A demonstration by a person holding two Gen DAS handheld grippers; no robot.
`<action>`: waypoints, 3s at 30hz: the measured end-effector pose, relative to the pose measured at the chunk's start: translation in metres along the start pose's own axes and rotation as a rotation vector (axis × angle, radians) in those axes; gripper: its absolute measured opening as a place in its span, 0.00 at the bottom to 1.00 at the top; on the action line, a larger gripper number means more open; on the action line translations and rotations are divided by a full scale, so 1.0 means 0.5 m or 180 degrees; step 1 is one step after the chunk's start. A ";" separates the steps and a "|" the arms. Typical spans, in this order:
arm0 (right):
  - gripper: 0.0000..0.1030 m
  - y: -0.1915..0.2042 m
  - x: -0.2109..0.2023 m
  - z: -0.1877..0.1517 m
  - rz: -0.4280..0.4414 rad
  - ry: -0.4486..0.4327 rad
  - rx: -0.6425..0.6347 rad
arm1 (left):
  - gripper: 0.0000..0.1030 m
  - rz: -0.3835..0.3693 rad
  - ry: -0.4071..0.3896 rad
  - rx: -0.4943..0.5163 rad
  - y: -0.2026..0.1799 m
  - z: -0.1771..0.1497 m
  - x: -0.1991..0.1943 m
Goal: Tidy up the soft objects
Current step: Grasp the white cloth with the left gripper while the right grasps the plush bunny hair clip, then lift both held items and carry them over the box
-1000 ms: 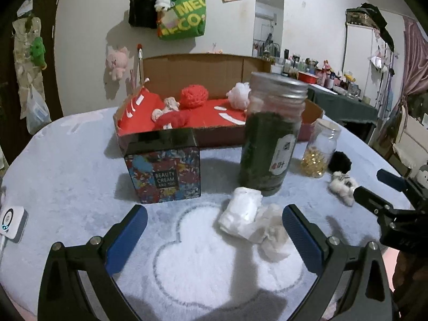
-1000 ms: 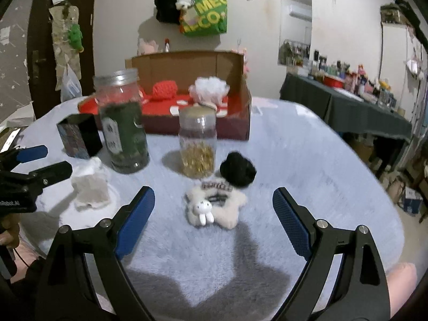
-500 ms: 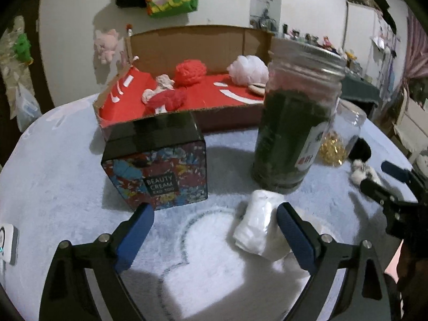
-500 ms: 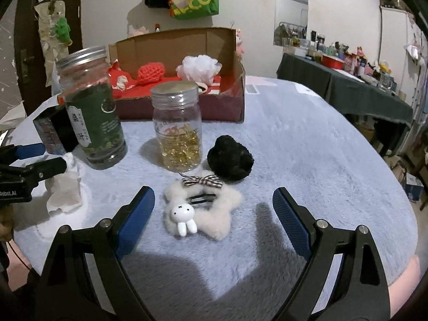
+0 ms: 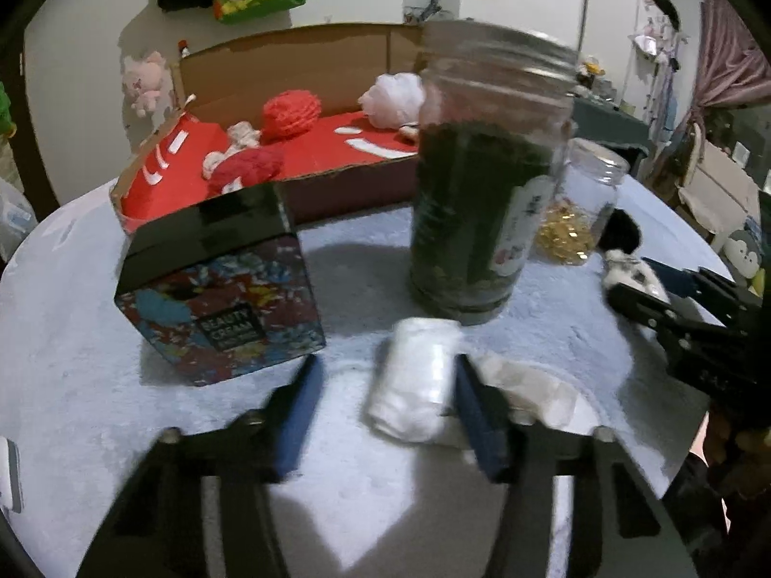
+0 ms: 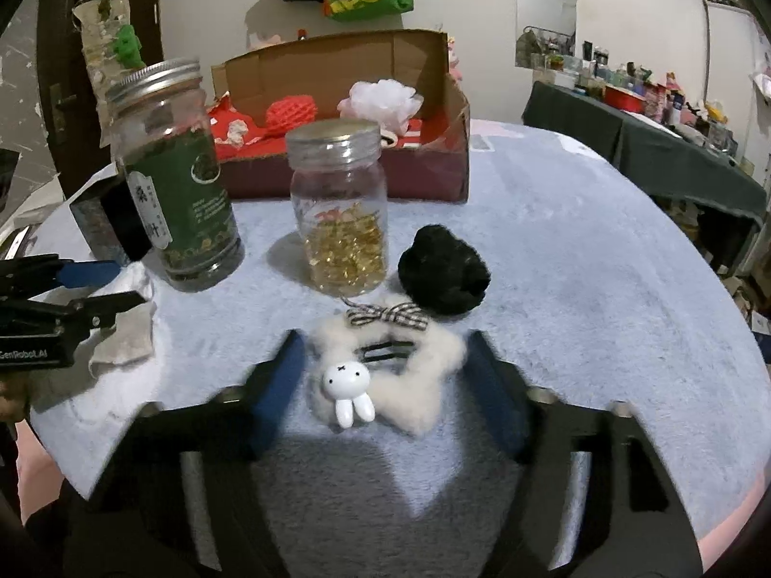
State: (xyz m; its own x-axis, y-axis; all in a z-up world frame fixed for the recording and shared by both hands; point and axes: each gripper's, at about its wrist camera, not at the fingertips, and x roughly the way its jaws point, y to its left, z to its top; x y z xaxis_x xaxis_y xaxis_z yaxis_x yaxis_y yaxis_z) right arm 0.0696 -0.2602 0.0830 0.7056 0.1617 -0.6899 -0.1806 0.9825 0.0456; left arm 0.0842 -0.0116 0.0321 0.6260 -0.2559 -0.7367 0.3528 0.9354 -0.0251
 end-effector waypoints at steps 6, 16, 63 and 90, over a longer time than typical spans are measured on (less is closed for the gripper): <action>0.53 0.021 -0.027 -0.007 0.0243 -0.0128 -0.0071 | 0.18 -0.0092 -0.0094 -0.0081 -0.003 -0.009 -0.027; 0.53 0.075 -0.061 0.018 0.0520 -0.0304 -0.0211 | 0.18 -0.0103 -0.0231 -0.0056 -0.012 -0.003 -0.061; 0.53 0.037 -0.076 0.023 0.0394 -0.0251 -0.0166 | 0.17 0.0144 -0.0238 -0.0368 0.079 -0.025 -0.101; 0.53 -0.063 -0.039 0.120 0.0014 -0.0113 -0.0736 | 0.18 0.0399 -0.0160 -0.0124 0.233 0.006 -0.083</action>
State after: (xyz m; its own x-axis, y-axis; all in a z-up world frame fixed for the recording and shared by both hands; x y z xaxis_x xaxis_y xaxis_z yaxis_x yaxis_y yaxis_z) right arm 0.1028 -0.2887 0.1383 0.7274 0.1732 -0.6640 -0.3330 0.9352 -0.1208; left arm 0.1018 0.1073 0.0618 0.6979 -0.1475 -0.7008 0.2430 0.9693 0.0381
